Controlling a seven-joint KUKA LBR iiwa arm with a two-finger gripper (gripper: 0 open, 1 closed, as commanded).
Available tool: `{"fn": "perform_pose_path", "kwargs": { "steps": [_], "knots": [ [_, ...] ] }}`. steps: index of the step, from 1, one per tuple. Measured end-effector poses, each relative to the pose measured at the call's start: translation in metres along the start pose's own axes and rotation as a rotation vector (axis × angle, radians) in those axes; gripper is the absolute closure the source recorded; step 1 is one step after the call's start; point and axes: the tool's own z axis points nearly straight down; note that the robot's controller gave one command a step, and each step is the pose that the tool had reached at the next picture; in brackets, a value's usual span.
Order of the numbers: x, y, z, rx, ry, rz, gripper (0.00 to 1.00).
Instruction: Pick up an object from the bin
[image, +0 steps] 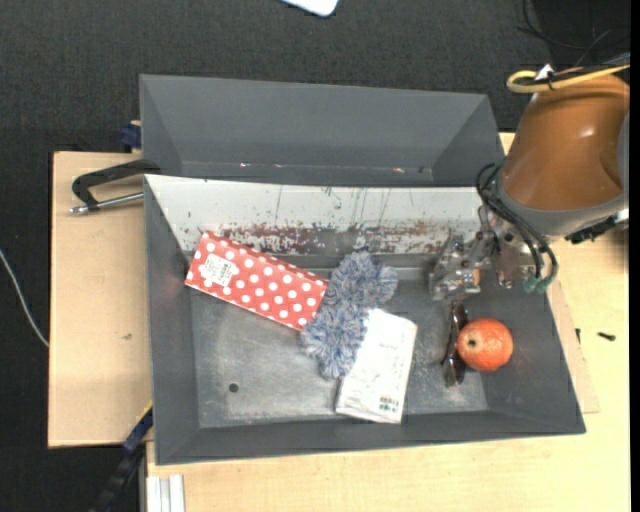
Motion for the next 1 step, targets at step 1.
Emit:
{"fn": "perform_pose_path", "kwargs": {
  "steps": [1],
  "knots": [
    [-0.0017,-0.0008,-0.0428,0.002,-0.015,-0.005,1.00]
  ]
}}
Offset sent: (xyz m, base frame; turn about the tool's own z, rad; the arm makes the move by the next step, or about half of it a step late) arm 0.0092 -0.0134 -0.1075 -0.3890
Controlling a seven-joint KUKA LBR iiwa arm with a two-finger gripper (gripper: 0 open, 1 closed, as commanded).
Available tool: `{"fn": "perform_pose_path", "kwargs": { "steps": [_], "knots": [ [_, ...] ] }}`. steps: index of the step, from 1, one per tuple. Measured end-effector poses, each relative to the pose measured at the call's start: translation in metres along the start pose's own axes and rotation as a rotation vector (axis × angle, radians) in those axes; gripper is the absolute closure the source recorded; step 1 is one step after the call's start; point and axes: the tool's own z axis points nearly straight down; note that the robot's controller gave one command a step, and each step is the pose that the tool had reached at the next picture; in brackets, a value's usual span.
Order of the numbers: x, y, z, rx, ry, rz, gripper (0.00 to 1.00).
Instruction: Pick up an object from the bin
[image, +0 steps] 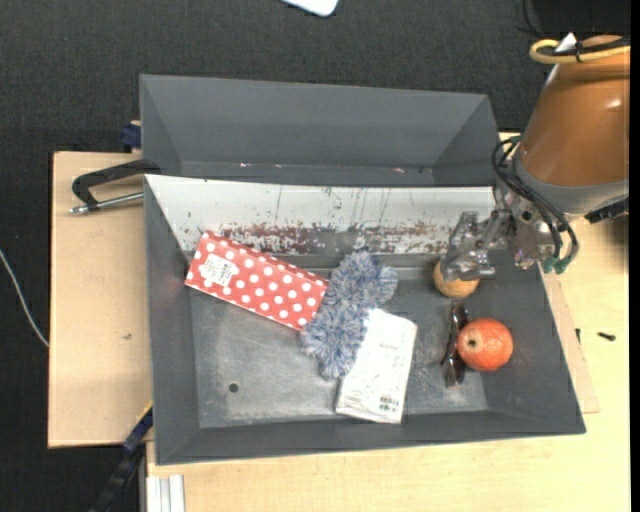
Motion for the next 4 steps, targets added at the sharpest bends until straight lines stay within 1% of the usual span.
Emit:
{"fn": "perform_pose_path", "kwargs": {
  "steps": [1,2,3,4],
  "knots": [
    [-0.003,-0.004,0.031,0.001,-0.004,-0.082,1.00],
    [0.009,-0.038,0.145,-0.005,0.016,-0.264,1.00],
    [-0.008,-0.013,0.137,-0.002,0.006,-0.240,1.00],
    [0.007,-0.033,0.141,-0.006,0.008,-0.262,1.00]
  ]
}}
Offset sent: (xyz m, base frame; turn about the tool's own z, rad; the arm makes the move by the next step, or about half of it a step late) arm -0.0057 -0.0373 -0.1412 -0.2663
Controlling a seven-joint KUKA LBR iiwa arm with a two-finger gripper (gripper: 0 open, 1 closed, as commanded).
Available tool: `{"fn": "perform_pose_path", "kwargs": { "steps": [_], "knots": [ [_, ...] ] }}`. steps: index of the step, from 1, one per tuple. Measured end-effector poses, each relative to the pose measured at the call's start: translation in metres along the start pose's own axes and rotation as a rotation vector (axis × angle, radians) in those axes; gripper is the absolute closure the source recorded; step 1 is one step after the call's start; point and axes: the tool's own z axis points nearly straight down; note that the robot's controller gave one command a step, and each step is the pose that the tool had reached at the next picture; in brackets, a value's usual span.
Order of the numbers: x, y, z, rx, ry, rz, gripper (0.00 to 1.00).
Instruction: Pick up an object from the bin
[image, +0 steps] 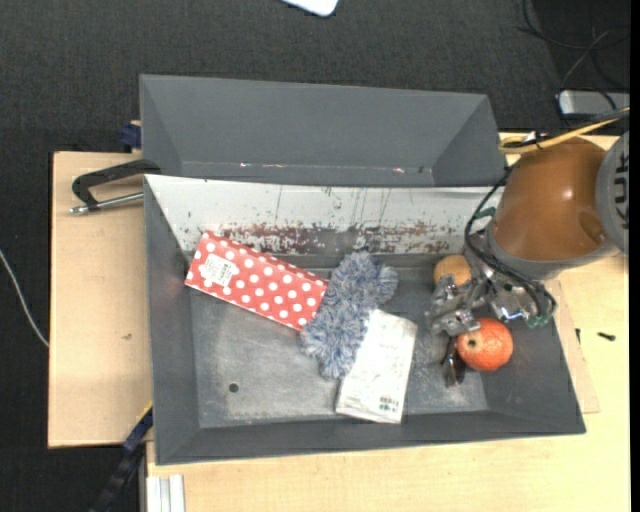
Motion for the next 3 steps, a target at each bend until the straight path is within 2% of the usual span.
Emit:
{"fn": "perform_pose_path", "kwargs": {
  "steps": [1,2,3],
  "knots": [
    [-0.021,-0.006,0.004,0.003,-0.002,0.356,1.00],
    [-0.029,-0.001,0.023,0.003,0.001,0.235,1.00],
    [-0.028,0.001,0.004,-0.002,0.011,0.114,1.00]
  ]
}}
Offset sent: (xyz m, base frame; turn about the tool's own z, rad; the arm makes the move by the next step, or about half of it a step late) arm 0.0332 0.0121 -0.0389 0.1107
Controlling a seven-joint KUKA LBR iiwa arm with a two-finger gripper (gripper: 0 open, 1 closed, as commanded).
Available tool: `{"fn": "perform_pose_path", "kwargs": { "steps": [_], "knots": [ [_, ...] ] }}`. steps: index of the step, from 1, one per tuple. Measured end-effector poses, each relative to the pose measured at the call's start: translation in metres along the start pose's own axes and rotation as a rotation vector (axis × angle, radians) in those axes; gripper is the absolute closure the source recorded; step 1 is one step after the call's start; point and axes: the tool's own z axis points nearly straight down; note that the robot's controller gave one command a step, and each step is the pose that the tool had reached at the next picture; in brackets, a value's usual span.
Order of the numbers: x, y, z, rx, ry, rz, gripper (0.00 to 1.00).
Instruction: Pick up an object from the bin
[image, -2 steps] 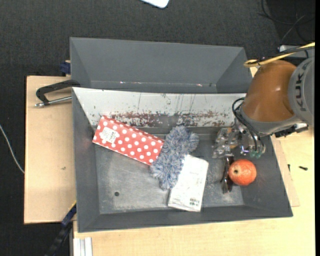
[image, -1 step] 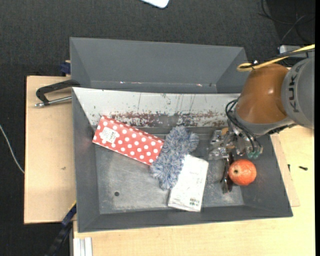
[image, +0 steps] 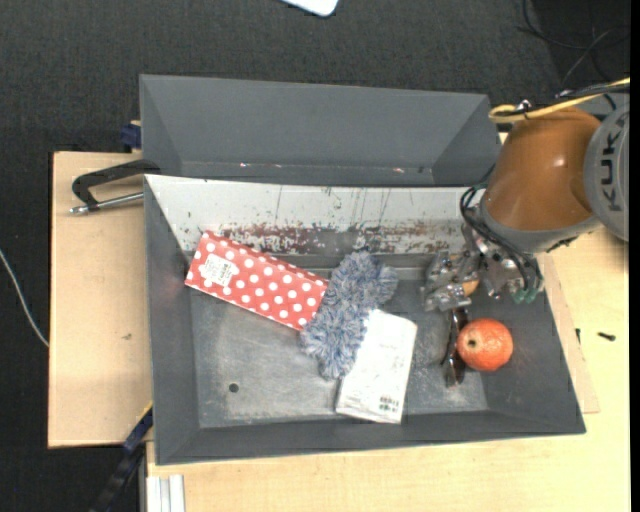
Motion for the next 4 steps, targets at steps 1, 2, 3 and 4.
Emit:
{"fn": "perform_pose_path", "kwargs": {
  "steps": [1,2,3,4],
  "knots": [
    [0.000,0.000,0.000,0.000,0.000,0.000,1.00],
    [0.015,-0.018,-0.016,0.005,-0.012,0.001,1.00],
    [0.018,-0.019,0.000,0.005,-0.010,-0.024,1.00],
    [0.012,-0.023,-0.022,0.001,-0.001,-0.054,1.00]
  ]
}}
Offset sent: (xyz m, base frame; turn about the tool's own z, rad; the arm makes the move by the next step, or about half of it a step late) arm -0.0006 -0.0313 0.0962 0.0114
